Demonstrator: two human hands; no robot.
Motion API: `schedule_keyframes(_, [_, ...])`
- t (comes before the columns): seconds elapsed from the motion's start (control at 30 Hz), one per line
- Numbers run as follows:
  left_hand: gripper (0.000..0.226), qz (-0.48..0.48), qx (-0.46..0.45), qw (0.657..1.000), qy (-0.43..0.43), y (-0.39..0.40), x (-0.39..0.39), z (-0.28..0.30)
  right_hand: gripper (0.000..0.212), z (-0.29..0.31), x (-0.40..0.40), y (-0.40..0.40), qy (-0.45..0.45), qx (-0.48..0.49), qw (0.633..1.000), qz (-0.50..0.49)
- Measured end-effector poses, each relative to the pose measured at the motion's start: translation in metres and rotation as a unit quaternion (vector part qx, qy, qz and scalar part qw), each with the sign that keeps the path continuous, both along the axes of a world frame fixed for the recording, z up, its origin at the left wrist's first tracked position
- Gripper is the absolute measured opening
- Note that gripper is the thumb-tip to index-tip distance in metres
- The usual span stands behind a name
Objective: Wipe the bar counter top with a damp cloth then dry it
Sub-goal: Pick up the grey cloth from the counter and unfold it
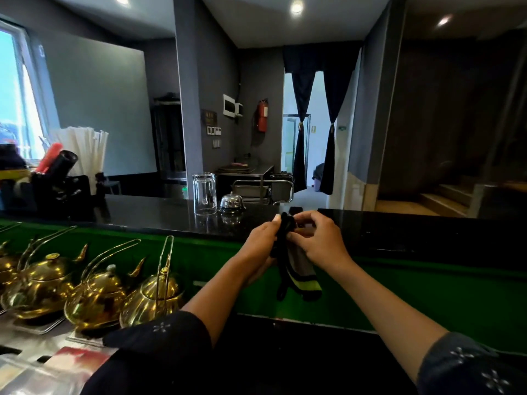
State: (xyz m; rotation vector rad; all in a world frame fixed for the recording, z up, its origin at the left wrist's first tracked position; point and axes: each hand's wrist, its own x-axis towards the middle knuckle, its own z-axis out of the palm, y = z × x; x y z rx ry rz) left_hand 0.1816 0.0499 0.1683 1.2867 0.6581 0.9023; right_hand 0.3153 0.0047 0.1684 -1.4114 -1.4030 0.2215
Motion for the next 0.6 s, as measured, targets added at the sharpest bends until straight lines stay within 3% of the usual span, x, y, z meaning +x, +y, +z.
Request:
schedule_keyframes(0.17, [0.041,-0.006,0.000,1.000,0.008,-0.007,0.003,-0.002,0.025,-0.004,0.007,-0.014,-0.068,-0.011,0.997,0.021])
schedule_keyframes(0.27, [0.039,-0.010,-0.014,1.000,0.012,-0.008,0.004,-0.004,0.016,-0.005,0.008,-0.015,0.002,0.010,1.000,-0.003])
schedule_keyframes(0.37, [0.037,-0.026,-0.024,0.999,0.026,-0.015,0.004,-0.003,0.028,-0.004,0.004,-0.015,0.074,0.008,0.997,-0.013])
schedule_keyframes(0.6, [0.038,-0.101,-0.046,0.993,0.027,-0.019,0.001,-0.001,0.031,-0.001,-0.003,-0.015,0.084,0.021,0.996,-0.036])
